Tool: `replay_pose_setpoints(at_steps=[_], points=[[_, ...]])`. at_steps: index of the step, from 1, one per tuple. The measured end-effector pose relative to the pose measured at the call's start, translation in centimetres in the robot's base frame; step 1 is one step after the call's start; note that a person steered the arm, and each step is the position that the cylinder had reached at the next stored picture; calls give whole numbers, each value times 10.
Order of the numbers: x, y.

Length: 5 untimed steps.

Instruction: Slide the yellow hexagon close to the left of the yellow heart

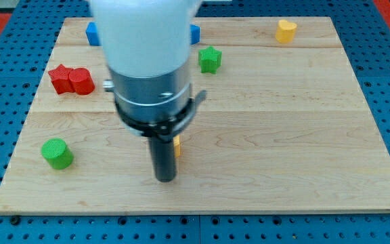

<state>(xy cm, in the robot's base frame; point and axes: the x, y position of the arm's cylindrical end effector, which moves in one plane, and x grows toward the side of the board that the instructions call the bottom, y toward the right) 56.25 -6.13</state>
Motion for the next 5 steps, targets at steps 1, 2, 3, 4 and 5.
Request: replay_pose_setpoints(at_steps=[1,2,3,4,5], points=[[-24,-11],[-33,9],[-52,33],[-86,52],[-126,70]])
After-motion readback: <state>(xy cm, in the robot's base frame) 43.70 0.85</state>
